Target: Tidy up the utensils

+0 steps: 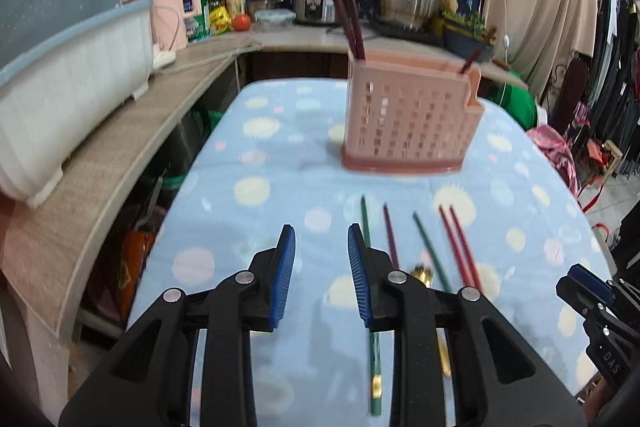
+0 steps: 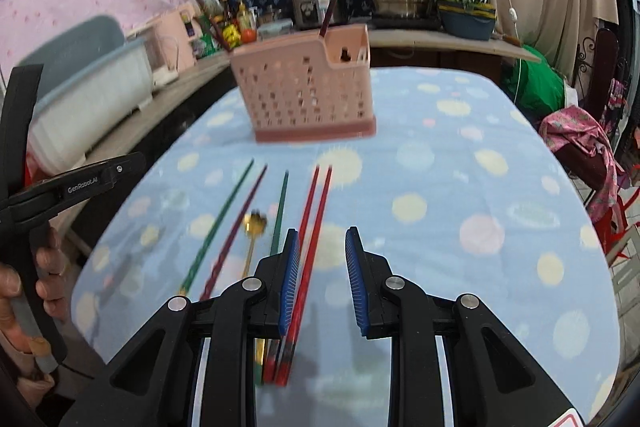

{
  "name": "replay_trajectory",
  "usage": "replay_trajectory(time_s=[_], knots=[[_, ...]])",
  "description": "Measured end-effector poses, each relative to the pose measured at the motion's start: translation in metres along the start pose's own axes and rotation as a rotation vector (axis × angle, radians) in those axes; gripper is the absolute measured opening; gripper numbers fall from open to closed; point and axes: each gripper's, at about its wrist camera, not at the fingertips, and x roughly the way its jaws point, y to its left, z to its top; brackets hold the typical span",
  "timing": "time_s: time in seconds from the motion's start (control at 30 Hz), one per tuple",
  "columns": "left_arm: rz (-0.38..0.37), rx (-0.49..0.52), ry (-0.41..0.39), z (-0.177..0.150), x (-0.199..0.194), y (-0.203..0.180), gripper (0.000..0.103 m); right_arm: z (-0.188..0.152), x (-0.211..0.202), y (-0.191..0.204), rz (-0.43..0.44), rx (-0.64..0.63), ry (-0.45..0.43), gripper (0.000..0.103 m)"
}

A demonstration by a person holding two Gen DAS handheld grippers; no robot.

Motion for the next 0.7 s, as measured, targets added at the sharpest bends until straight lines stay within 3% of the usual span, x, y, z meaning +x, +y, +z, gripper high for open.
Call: replay_trajectory(time_s=[0.33,0.7], knots=[[-0.010,0.000,0.089,-0.065,0.005,-0.009,0.026,-0.047,0.008,0.011,-0.009,0.012,0.082,0.024],[-0.024,-0.020,0.131,-0.090,0.008,-0.012,0.026,-0.064,0.016,0.018,-0.002,0.008,0.113,0.024]])
